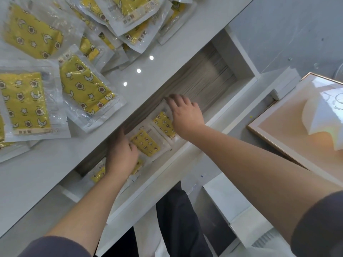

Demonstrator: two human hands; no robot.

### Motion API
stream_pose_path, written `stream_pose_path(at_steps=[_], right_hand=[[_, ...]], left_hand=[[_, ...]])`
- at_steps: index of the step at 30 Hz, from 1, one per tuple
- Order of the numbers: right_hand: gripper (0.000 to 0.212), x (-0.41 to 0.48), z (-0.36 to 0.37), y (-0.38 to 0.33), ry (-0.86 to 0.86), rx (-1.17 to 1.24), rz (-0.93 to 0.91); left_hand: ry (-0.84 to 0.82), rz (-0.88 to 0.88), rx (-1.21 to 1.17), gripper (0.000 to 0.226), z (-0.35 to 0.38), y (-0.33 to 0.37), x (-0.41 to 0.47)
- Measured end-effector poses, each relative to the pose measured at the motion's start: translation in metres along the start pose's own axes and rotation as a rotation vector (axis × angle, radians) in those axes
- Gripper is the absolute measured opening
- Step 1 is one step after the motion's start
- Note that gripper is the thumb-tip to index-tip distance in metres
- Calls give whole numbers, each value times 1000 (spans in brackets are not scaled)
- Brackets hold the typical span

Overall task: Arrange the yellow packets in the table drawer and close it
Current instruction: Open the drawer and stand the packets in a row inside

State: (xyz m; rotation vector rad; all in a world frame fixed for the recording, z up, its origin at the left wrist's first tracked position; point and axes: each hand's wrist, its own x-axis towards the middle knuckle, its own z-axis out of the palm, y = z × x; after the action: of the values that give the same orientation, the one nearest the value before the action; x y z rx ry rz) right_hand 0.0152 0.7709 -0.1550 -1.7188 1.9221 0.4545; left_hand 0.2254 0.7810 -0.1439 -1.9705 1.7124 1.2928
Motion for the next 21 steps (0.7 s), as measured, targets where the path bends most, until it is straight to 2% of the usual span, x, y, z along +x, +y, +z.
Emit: stream_pose_path(at_steps=[3, 7, 11, 14, 16, 21], right_hand=[[87, 3, -1, -8, -101, -118, -173], [85, 4, 1, -14, -161, -120, -112], [83, -2, -2, -16, -161, -52, -55], [77, -14, -19, -19, -114, 68, -1], [68, -27, -38, -23, -52, 184, 52], [32, -73, -101, -44, 121, 392, 129]], left_hand=[[-45, 59, -12, 66, 7, -2, -16], [-41, 149, 7, 68, 16, 3, -21], [-27, 145, 282, 74, 16, 5, -11], [-30, 149, 346, 72, 4, 21, -19], [-17, 204, 326, 65, -12, 35, -32], [-166, 360, 135, 17, -74, 57, -71]])
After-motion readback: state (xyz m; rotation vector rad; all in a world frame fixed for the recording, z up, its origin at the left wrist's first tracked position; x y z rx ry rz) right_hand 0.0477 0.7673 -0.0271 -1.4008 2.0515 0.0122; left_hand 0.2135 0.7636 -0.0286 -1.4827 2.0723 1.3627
